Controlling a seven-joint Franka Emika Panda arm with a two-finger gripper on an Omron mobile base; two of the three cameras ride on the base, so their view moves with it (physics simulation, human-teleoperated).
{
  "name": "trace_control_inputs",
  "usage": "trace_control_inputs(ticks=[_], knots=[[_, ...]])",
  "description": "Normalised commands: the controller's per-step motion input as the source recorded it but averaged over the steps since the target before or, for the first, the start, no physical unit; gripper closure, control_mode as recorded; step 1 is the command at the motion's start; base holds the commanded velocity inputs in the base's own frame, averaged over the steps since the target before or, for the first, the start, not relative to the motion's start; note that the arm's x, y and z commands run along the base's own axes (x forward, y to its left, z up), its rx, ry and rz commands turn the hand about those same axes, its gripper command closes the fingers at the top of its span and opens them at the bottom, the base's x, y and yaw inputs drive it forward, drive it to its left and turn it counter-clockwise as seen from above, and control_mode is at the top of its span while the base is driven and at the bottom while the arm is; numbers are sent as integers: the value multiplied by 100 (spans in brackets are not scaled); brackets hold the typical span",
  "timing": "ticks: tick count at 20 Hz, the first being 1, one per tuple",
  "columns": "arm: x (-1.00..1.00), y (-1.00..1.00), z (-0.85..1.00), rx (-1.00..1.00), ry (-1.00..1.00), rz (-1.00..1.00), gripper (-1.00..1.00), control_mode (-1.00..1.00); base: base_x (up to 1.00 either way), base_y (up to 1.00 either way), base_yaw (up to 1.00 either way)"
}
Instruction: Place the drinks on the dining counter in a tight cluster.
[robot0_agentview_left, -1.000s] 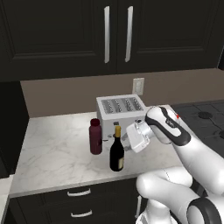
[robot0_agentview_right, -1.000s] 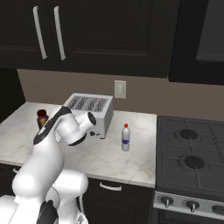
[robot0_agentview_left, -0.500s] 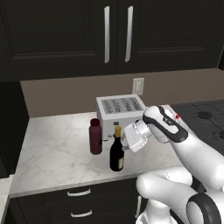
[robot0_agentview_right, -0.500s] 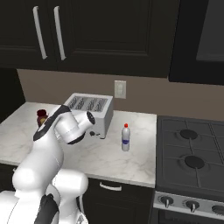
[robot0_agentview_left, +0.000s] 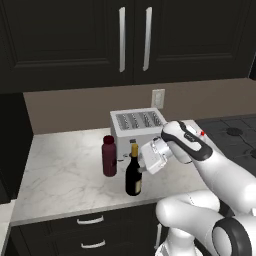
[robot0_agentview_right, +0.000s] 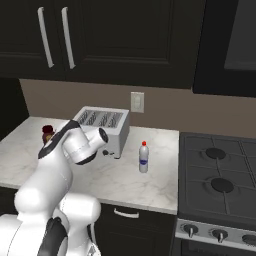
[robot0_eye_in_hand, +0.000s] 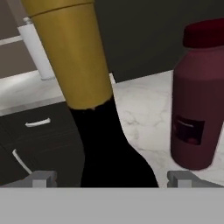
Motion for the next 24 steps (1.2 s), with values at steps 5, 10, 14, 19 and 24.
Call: trace_control_inputs(ticks=[5,10,14,19,24], knots=[[1,14,-3,0,0,0,-100,-100,0,0,0],[5,11,-2,0,0,0,-100,-100,0,0,0],[3,3,0,0,0,0,-100,-100,0,0,0],[0,0,0,0,1,0,-100,-100,0,0,0],[0,0,0,0,0,0,100,-100,0,0,0]])
